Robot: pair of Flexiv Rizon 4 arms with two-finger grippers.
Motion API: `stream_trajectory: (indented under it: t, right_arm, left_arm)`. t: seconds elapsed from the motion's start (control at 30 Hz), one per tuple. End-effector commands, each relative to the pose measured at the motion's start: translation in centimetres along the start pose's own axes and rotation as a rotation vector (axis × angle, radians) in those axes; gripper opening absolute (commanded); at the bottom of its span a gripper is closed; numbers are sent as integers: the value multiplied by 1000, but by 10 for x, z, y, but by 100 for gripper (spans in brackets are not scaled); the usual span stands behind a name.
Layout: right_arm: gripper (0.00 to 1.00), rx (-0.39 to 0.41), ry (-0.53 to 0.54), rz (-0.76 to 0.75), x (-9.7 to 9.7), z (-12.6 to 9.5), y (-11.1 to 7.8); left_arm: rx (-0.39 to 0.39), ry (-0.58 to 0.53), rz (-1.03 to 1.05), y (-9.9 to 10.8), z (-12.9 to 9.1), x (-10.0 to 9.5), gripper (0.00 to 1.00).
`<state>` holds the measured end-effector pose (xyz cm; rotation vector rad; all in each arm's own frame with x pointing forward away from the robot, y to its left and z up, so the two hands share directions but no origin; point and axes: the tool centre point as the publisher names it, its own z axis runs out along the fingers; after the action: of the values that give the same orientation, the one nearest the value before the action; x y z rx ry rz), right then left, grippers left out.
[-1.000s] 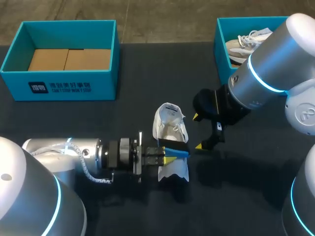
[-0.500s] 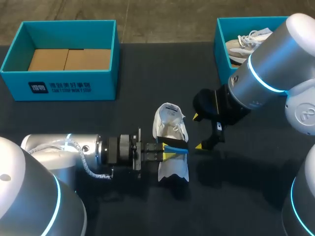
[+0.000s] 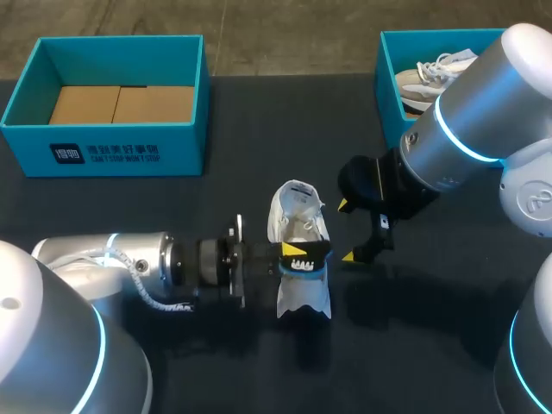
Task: Take the shoe out of the shoebox, open the shoe tongue, remove and reinsert the insole, then place the shoe into the shoebox
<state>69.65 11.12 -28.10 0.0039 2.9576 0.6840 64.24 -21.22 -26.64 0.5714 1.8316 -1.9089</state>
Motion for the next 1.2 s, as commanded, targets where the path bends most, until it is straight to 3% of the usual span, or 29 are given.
stream_trajectory:
  t: [0.03, 0.2, 0.77, 0.93, 1.2]
  right_arm:
    - [100, 0, -2, -1, 1, 1, 0]
    - [100, 0, -2, -1, 1, 1, 0]
    - [100, 0, -2, -1, 1, 1, 0]
    - [100, 0, -2, -1, 1, 1, 0]
    - [100, 0, -2, -1, 1, 1, 0]
  left_arm:
    - [-18, 34, 42, -6, -7, 4, 0]
    - [-42, 89, 95, -2, -8, 9, 0]
    - [-24, 74, 148, -29, -11, -13, 0]
    - [-25, 83, 155, -27, -11, -12, 0]
    - [12, 86, 71, -8, -6, 4, 0]
